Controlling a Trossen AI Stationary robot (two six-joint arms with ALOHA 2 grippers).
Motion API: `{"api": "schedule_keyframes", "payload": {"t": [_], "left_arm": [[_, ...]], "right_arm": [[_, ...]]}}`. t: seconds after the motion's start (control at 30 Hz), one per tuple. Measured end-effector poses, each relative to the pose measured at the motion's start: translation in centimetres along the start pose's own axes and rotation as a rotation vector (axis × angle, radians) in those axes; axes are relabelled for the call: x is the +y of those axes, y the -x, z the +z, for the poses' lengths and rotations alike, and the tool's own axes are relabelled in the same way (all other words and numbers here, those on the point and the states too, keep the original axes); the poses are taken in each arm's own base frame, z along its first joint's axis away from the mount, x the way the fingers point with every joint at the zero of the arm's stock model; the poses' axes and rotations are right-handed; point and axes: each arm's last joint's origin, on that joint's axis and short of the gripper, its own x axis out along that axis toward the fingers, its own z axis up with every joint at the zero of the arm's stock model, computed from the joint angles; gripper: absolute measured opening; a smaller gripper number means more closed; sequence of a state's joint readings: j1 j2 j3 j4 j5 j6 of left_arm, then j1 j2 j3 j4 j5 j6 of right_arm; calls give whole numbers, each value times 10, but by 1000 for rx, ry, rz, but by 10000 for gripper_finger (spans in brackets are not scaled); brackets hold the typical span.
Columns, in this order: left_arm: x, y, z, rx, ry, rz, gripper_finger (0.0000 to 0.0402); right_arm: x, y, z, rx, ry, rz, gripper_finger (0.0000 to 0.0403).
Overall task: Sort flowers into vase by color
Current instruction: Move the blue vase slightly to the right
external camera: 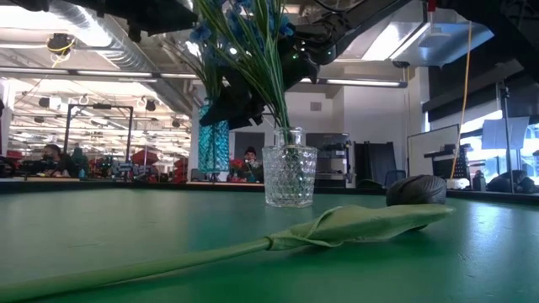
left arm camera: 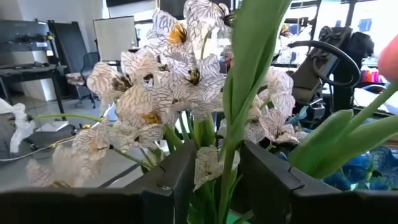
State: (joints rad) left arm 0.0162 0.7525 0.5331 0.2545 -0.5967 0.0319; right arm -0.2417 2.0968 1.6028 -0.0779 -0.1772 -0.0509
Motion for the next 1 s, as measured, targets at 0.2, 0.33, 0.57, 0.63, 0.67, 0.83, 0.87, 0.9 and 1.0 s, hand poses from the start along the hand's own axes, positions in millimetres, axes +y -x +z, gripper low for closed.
{"api": "schedule_keyframes", "payload": {"t": [0.2, 0.33, 0.57, 0.63, 0.67, 0.83, 0.87, 0.9, 1.0], "left_arm": [[1, 0, 0, 0, -1, 23, 118], [0, 0, 0, -1, -1, 15, 116], [0, -12, -7, 24, -21, 46, 116], [0, -15, -10, 39, -31, 55, 116], [0, -16, -10, 40, -32, 60, 116], [3, -17, -10, 38, -31, 74, 116], [3, -16, -9, 35, -29, 74, 116], [4, -16, -8, 30, -26, 74, 116], [4, -13, -6, 24, -22, 71, 116]], "right_arm": [[0, 0, 0, -3, 0, 17, 250], [0, 0, 0, -1, -1, 17, 250], [0, 0, 0, -1, -1, 17, 250], [0, 0, 0, -1, -1, 17, 250], [0, 0, 0, 0, -1, 17, 250], [0, 0, 0, 2, -1, 18, 250], [0, 0, 0, 2, -1, 18, 250], [0, 0, 0, 2, -1, 18, 250], [0, 0, 0, 2, -1, 18, 250]]}}
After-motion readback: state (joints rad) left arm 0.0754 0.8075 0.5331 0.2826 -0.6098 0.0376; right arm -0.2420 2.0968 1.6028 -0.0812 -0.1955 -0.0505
